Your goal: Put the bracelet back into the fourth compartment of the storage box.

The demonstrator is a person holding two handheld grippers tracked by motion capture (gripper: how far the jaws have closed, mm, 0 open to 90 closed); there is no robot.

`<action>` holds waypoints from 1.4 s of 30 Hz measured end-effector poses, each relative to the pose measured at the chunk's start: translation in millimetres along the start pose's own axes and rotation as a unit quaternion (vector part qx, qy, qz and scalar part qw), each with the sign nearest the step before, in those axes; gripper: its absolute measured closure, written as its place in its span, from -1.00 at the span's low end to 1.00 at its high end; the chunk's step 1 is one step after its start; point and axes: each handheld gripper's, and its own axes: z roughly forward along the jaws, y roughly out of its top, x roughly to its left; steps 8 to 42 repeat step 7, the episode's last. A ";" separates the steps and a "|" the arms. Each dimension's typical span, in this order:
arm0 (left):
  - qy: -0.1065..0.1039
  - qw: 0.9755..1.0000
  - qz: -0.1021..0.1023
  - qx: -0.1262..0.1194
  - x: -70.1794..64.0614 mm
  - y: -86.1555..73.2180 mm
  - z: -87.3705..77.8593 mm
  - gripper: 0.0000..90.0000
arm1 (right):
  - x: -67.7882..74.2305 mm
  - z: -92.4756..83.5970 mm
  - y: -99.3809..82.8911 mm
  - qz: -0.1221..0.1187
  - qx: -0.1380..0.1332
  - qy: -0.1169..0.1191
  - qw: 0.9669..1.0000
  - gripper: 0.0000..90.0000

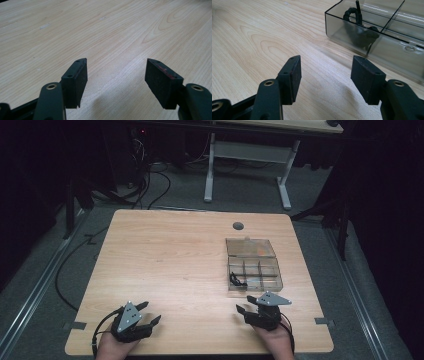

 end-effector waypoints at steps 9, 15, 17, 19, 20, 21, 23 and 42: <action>-0.003 1.000 0.001 0.000 -0.2 -0.1 0.1 -0.23 | 0.8 1.9 1.0 -0.002 0.006 -0.007 1.000 -0.07; -0.003 1.000 0.001 0.000 -0.2 -0.1 0.1 -0.23 | 0.8 1.9 1.0 -0.002 0.006 -0.007 1.000 -0.07; -0.003 1.000 0.001 0.000 -0.2 -0.1 0.1 -0.23 | 0.8 1.9 1.0 -0.002 0.006 -0.007 1.000 -0.07; -0.003 1.000 0.001 0.000 -0.2 -0.1 0.1 -0.23 | 0.8 1.9 1.0 -0.002 0.006 -0.007 1.000 -0.07; -0.003 1.000 0.001 0.000 -0.2 -0.1 0.1 -0.23 | 0.8 1.9 1.0 -0.002 0.006 -0.007 1.000 -0.07; -0.003 1.000 0.001 0.000 -0.2 -0.1 0.1 -0.23 | 0.8 1.9 1.0 -0.002 0.006 -0.007 1.000 -0.07; -0.003 1.000 0.001 0.000 -0.2 -0.1 0.1 -0.23 | 0.8 1.9 1.0 -0.002 0.006 -0.007 1.000 -0.07; -0.003 1.000 0.001 0.000 -0.2 -0.1 0.1 -0.23 | 0.8 1.9 1.0 -0.002 0.006 -0.007 1.000 -0.07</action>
